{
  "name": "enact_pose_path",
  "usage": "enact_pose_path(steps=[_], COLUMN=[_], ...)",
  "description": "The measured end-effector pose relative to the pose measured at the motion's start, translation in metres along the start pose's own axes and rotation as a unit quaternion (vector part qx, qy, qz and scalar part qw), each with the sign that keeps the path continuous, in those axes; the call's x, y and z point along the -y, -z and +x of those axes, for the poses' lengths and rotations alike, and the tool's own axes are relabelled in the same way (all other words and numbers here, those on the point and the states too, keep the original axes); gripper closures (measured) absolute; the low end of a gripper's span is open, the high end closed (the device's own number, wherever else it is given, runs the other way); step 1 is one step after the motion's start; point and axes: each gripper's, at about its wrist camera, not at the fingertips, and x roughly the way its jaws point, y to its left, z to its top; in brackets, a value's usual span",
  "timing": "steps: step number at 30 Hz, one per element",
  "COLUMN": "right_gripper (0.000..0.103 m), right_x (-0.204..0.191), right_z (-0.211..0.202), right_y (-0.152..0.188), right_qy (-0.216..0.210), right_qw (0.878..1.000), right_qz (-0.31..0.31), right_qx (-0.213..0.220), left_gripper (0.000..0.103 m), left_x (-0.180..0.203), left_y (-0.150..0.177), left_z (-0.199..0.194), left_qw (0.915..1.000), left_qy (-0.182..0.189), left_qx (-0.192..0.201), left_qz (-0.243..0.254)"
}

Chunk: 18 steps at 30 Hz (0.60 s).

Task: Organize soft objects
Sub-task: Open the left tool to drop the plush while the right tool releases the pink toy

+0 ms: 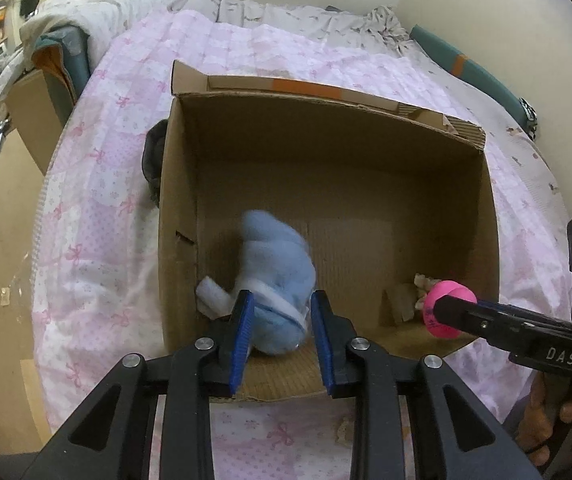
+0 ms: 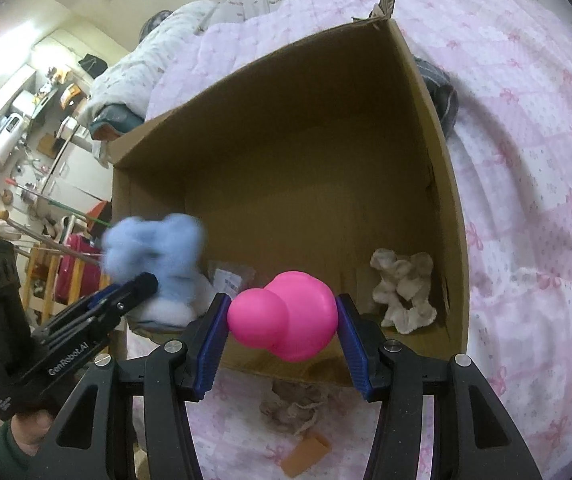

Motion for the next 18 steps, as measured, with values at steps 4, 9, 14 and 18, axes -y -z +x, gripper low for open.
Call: enact_pose_path(steps=[4,9,14,18], right_gripper=[0.047,0.047,0.047,0.047], right_x=[-0.001,-0.003,-0.005,-0.007], right_z=[0.003,0.004,0.006,0.007], right_y=[0.000,-0.001,-0.001,-0.001], right_qy=[0.004,0.007,0.007,0.008], right_qw=[1.000,1.000,1.000,1.000], right_qz=[-0.005,-0.010,-0.008,-0.012], right_qx=[-0.004,-0.006,-0.009,-0.011], left_gripper=[0.075,0.050,0.037,0.036], left_x=[0.007,0.012,0.013,0.008], left_y=[0.001,0.002,0.002,0.002], left_z=[-0.001,-0.003,-0.008,-0.007], left_qw=[0.9999,0.9997,0.9985,0.9984], left_qy=[-0.001,-0.011,-0.038,-0.045], left_qx=[0.003,0.007,0.027,0.023], left_qz=[0.015,0.021,0.029,0.023])
